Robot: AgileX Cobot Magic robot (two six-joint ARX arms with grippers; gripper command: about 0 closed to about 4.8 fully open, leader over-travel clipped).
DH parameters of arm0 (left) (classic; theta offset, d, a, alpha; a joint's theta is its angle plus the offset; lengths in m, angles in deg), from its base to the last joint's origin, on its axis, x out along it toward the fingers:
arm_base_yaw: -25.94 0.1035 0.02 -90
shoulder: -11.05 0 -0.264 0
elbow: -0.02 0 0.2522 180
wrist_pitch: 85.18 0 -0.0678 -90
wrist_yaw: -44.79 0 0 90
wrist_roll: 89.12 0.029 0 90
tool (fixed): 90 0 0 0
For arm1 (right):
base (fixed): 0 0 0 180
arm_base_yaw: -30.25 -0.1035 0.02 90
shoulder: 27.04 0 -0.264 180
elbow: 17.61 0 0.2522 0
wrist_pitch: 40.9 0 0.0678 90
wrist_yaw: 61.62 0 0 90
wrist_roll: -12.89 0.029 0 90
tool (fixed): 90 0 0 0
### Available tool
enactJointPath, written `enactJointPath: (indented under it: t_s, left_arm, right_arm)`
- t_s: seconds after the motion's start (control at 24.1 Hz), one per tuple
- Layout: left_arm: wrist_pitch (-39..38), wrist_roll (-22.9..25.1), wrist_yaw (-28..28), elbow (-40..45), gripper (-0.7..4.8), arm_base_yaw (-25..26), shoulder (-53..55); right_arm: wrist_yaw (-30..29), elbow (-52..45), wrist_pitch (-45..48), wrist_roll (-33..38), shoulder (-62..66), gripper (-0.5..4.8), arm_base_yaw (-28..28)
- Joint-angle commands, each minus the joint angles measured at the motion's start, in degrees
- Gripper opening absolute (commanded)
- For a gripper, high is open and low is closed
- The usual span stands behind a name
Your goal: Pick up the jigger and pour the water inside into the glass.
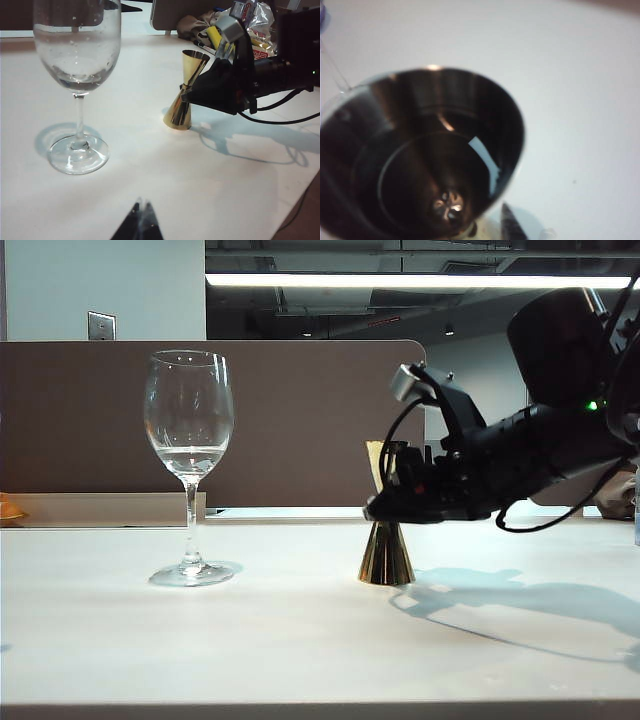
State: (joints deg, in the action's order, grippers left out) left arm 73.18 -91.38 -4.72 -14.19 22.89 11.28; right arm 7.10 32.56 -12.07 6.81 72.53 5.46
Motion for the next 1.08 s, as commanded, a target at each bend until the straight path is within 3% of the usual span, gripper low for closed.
enactJointPath:
  t_s: [0.04, 1.08]
  left_arm:
    - [-0.2, 0.2, 0.3, 0.0, -0.05, 0.1, 0.1]
    - [-0.2, 0.2, 0.3, 0.0, -0.05, 0.1, 0.1]
  right_arm:
    - [0.2, 0.3, 1.6, 0.1, 0.2, 2.00, 0.0]
    - [0.3, 4.3, -0.6, 0.1, 2.3, 1.98, 0.0]
